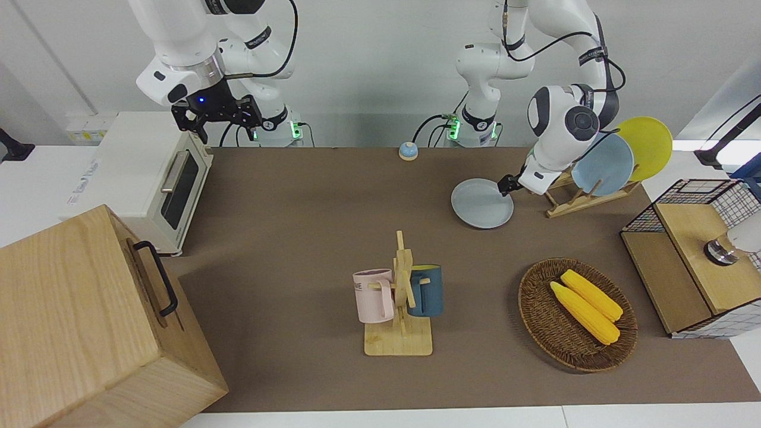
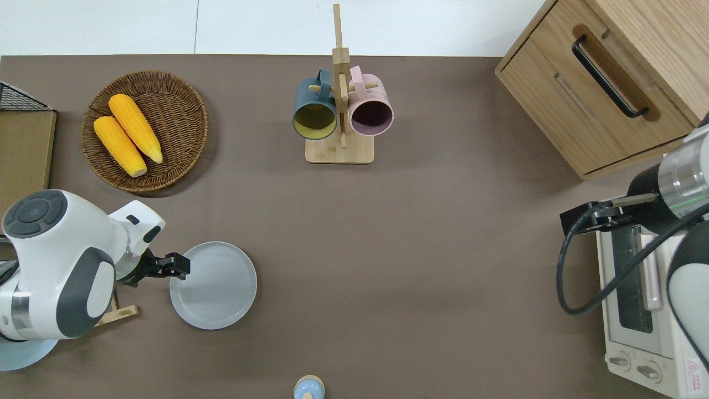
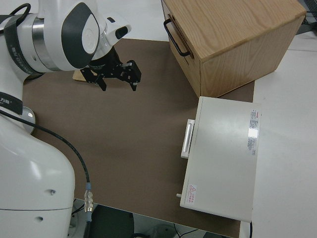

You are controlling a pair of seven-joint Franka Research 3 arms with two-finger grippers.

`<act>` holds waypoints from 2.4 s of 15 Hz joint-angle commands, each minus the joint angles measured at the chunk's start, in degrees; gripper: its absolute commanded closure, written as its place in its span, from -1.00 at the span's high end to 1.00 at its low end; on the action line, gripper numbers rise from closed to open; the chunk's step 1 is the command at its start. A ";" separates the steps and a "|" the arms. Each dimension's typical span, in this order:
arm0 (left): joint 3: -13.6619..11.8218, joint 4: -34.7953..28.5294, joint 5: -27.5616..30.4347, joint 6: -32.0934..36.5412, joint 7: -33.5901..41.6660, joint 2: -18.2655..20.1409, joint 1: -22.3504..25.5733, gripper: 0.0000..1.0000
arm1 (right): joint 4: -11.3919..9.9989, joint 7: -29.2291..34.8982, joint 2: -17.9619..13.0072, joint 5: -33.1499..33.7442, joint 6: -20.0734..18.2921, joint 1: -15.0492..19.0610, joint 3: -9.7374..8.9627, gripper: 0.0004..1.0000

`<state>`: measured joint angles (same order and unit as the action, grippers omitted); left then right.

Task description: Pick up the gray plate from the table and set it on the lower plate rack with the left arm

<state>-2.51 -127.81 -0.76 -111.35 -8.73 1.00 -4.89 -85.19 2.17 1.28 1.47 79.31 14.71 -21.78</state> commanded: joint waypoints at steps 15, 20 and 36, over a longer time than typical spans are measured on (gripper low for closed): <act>0.05 -0.42 0.41 -3.88 -3.22 -8.29 0.06 -0.57 | 0.55 0.73 -0.14 0.38 -0.82 1.47 -1.34 0.97; 0.05 -0.42 0.50 -4.14 -3.05 -8.47 0.41 -1.00 | 0.55 0.73 -0.14 0.46 -0.82 1.47 -1.34 0.97; -1.00 16.70 0.24 17.19 -3.21 -6.10 0.68 -1.00 | 0.55 0.73 -0.14 0.38 -0.82 1.47 -1.34 0.97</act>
<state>-3.47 -115.15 -0.45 -99.37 -10.90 -5.52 -4.75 -85.19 2.17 1.28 1.47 79.30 14.71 -21.78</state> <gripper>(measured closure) 0.965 0.013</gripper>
